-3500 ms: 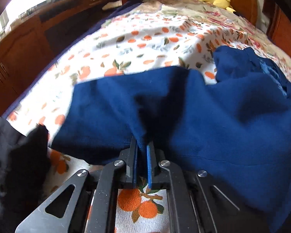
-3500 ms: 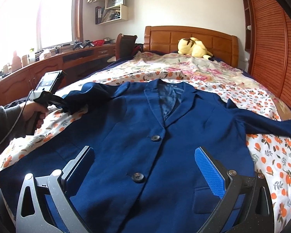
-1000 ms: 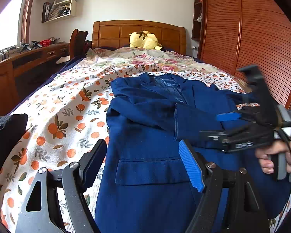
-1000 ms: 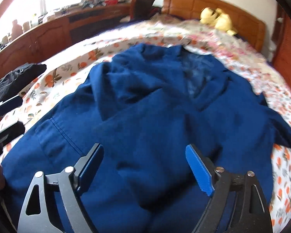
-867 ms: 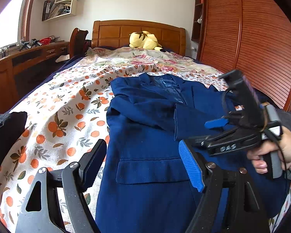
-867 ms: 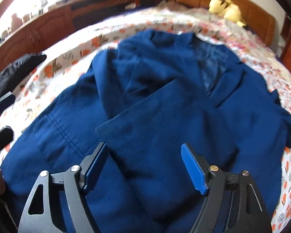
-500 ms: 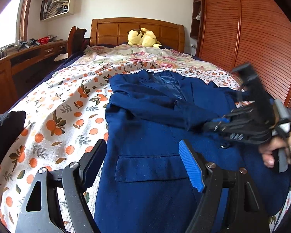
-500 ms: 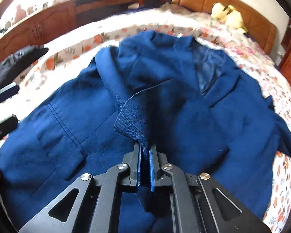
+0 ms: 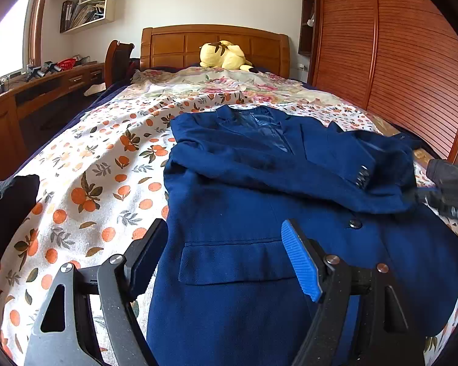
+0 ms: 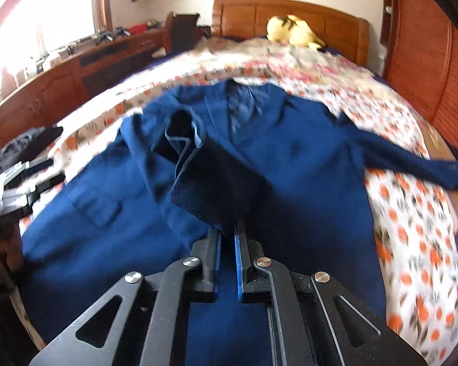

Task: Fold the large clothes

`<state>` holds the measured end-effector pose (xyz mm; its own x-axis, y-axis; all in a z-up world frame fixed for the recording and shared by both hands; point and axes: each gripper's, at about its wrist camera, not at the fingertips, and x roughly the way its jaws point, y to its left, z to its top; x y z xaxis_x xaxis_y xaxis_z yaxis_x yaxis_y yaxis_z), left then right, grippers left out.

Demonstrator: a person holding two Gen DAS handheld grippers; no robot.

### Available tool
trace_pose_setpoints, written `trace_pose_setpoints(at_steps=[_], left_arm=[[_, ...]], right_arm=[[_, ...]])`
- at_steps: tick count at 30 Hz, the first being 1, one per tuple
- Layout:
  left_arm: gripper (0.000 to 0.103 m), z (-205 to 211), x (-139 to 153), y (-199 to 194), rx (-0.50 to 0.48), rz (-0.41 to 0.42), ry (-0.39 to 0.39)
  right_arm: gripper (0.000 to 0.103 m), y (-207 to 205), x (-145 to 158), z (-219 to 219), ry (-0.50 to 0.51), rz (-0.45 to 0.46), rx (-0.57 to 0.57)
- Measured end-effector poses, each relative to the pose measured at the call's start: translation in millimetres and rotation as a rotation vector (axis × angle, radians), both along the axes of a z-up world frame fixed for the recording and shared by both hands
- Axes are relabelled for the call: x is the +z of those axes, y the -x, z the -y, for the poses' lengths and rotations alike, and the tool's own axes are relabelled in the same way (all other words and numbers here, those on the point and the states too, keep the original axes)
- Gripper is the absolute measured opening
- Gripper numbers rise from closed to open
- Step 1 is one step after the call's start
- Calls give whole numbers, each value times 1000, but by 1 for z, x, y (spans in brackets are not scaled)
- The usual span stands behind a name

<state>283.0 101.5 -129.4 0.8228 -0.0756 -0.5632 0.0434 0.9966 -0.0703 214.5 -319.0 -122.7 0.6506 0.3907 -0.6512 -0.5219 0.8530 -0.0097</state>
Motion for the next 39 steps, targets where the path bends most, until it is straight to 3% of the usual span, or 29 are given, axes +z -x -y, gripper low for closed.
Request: trace_pose_setpoints(at_steps=[4, 6, 8, 11, 19, 29, 34, 36, 39], left_arm=[[78, 3, 0, 0, -4, 3, -15], [78, 4, 0, -1, -4, 2, -17], [78, 4, 0, 0, -3, 0, -14], [78, 4, 0, 0, -3, 2, -15], [78, 5, 0, 0, -4, 3, -16], [78, 6, 1, 0, -5, 6, -18], [78, 7, 3, 1, -7, 8, -21], [78, 8, 4, 3, -9, 16, -26], [78, 9, 5, 3, -14, 17, -32]], right_arm=[[21, 17, -16, 4, 50, -40, -22], [32, 25, -16, 5, 53, -37, -12], [51, 33, -12, 4, 55, -14, -13], [56, 41, 1, 7, 52, 20, -7], [56, 30, 24, -21, 63, 73, 74], [56, -17, -10, -76, 141, -68, 140], [56, -28, -25, -90, 270, -56, 168], [44, -28, -23, -91, 297, -37, 173], [19, -29, -15, -84, 260, -31, 178]])
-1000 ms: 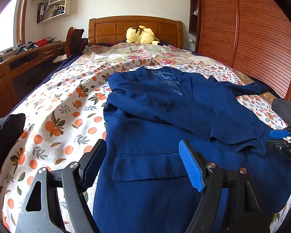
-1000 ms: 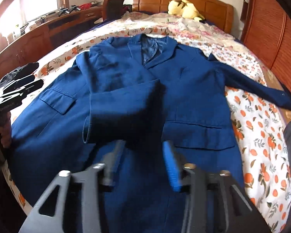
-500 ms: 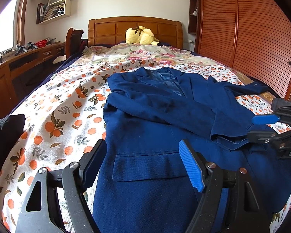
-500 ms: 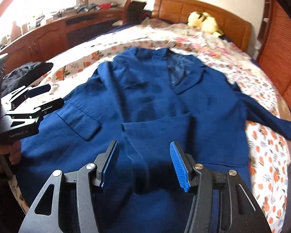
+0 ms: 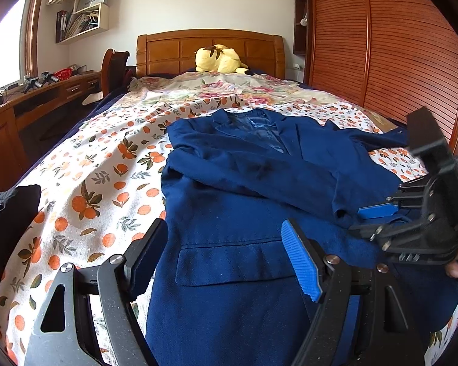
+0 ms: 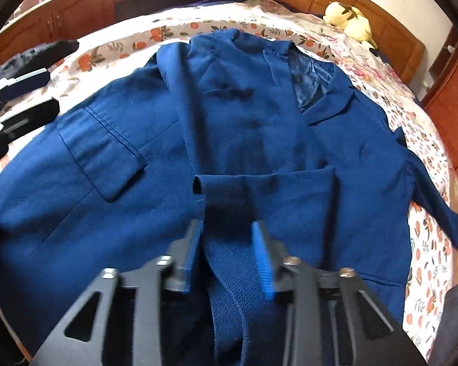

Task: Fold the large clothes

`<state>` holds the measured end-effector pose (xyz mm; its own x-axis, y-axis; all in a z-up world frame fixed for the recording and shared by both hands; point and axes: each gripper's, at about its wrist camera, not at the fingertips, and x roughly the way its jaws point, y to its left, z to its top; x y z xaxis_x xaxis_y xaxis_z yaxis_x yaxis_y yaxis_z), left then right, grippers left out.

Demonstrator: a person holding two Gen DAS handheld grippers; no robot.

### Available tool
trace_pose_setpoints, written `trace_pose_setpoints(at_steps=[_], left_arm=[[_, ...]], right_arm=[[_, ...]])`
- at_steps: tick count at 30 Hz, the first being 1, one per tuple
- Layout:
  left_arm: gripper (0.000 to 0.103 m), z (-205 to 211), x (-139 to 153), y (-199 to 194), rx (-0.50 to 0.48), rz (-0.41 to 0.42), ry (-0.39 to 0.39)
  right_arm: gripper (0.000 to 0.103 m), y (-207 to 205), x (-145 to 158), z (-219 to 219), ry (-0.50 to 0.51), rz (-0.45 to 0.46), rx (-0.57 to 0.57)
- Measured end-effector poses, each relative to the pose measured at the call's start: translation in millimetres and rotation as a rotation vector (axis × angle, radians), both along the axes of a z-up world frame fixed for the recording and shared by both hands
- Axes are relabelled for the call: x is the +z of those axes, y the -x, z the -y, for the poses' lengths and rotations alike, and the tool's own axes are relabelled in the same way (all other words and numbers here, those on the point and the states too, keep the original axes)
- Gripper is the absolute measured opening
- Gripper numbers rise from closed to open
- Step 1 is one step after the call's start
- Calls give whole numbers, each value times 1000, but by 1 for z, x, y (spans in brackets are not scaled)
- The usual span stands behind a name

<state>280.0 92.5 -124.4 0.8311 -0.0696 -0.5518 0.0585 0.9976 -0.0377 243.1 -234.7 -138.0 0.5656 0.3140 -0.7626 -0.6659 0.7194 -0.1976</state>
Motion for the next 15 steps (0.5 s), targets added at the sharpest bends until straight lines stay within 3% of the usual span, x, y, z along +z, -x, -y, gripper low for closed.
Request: trace_pose_setpoints(at_steps=[2, 5, 15], left_arm=[[78, 0, -1, -1, 0, -3, -1], [78, 0, -1, -1, 1, -2, 0], [78, 5, 7, 2, -19, 11, 0]], right_arm=[[12, 3, 17, 18, -92, 50, -30], [11, 7, 35, 46, -198, 72, -83], [9, 37, 51, 119, -338, 126, -214]])
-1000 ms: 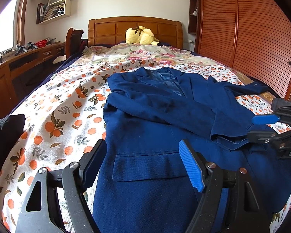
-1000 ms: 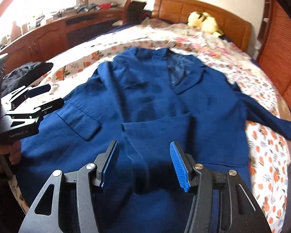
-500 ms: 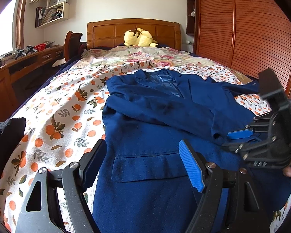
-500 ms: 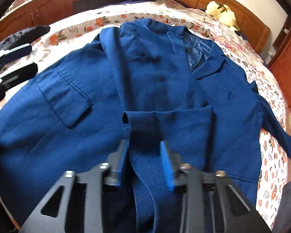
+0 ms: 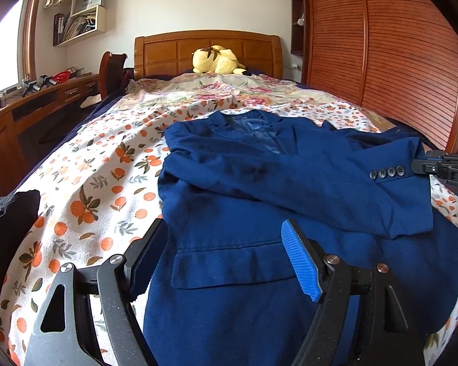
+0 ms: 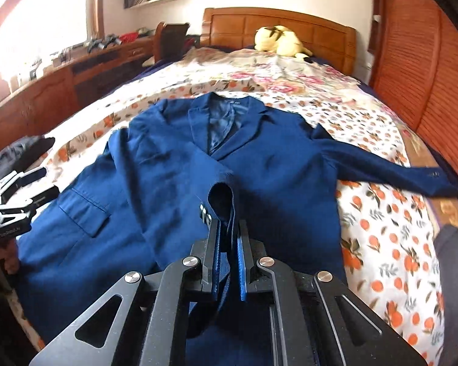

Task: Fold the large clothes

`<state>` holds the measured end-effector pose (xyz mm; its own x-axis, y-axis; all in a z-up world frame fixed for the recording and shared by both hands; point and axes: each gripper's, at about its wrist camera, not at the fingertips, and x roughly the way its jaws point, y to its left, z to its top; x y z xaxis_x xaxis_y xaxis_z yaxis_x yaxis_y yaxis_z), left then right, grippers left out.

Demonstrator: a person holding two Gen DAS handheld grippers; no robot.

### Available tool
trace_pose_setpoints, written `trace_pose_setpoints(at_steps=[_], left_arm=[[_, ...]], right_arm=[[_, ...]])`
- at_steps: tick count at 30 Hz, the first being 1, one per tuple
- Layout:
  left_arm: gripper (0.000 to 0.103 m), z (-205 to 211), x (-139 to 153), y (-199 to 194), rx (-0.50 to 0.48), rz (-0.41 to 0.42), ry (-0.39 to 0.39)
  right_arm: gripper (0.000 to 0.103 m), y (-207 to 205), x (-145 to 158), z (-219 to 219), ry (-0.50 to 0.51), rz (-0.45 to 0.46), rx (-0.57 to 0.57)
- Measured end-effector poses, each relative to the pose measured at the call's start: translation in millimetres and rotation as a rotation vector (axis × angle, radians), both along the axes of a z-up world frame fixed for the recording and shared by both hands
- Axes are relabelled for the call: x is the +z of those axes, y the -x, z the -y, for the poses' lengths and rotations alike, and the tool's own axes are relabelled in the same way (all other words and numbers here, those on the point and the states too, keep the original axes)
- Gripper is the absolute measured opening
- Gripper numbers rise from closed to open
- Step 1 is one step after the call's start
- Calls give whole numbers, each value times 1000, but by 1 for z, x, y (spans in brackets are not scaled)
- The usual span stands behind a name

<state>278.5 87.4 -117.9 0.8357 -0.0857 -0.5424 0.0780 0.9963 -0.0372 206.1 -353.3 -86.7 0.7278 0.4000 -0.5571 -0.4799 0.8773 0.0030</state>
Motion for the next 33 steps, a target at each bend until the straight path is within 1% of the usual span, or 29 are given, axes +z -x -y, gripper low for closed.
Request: trace_pose_setpoints(at_steps=[4, 9, 12, 16, 21, 27, 28, 30, 31, 32, 33], left_arm=[[78, 8, 13, 5, -39, 30, 34], [78, 27, 23, 4, -87, 56, 54], [78, 38, 26, -1, -106, 64, 65], [78, 51, 25, -9, -123, 62, 80], [78, 66, 20, -19, -138, 46, 76], [78, 78, 13, -24, -152, 28, 61], [78, 79, 11, -25, -152, 26, 57], [78, 80, 10, -25, -153, 25, 53], [78, 80, 9, -26, -153, 23, 51], [78, 81, 8, -27, -152, 21, 50], [78, 81, 7, -27, -150, 18, 50]], right_arm=[[8, 16, 4, 10, -26, 7, -22], [8, 23, 3, 17, 10, 1, -38], [8, 23, 8, 23, 7, -14, -64], [9, 21, 16, 35, -4, -33, -87], [9, 19, 19, 43, 30, -24, -106], [15, 3, 14, 56, 47, -14, -153], [19, -2, 14, 58, 51, -13, -166], [30, -14, 12, 63, 63, -13, -189], [41, -22, 11, 66, 69, -15, -197], [49, -29, 10, 67, 74, -17, -205], [51, -36, 9, 70, 78, -19, -213]])
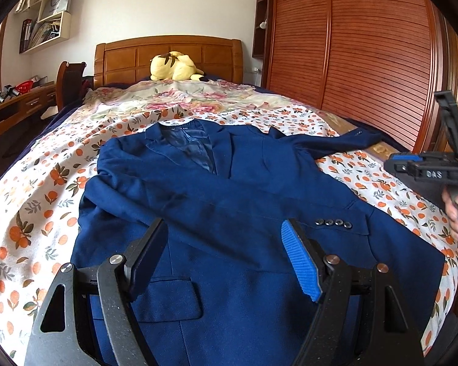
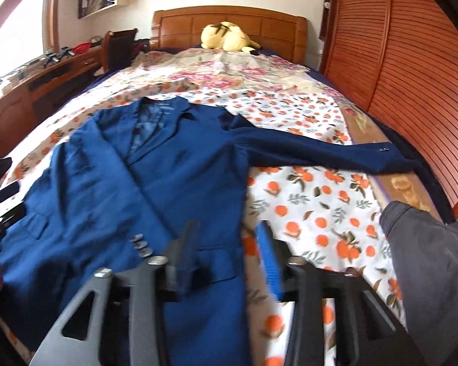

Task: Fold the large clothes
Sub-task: 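Move the right tool to the outstretched sleeve cuff and grasp it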

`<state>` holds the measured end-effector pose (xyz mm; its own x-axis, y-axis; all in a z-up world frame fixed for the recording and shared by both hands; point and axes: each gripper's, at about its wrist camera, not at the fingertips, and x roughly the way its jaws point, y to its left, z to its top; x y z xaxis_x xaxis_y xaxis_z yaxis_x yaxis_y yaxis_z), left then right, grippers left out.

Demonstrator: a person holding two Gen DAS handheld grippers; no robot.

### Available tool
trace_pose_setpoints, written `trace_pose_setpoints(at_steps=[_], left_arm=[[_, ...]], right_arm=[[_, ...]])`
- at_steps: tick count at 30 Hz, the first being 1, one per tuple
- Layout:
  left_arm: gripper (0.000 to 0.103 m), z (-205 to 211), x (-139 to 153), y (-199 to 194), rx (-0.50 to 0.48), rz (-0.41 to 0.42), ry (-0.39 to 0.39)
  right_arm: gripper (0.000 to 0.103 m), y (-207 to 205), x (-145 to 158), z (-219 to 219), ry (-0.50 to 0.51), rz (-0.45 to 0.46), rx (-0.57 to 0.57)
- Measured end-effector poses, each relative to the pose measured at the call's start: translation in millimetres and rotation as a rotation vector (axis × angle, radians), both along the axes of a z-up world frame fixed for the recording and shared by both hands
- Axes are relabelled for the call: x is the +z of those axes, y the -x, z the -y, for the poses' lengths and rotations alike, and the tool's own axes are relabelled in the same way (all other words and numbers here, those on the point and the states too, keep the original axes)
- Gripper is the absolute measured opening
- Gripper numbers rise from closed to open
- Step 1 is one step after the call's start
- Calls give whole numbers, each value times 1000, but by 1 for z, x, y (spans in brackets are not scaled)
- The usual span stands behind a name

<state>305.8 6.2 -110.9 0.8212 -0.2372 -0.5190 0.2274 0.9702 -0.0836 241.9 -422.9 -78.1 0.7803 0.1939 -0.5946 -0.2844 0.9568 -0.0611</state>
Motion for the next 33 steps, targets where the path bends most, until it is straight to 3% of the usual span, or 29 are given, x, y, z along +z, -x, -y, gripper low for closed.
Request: trace_pose_setpoints(at_steps=[14, 23, 26, 33], left_arm=[[78, 7, -13, -9, -12, -41, -21], [78, 14, -17, -11, -30, -58, -47], [78, 15, -17, -10, -35, -58, -52], [78, 19, -20, -11, -54, -67, -67]], right_arm=[[54, -144, -16, 51, -25, -94, -211], [54, -223, -28, 59, -163, -140, -305], [65, -247, -39, 65, -219, -181, -339], [70, -284, -57, 85, -264, -211, -442]])
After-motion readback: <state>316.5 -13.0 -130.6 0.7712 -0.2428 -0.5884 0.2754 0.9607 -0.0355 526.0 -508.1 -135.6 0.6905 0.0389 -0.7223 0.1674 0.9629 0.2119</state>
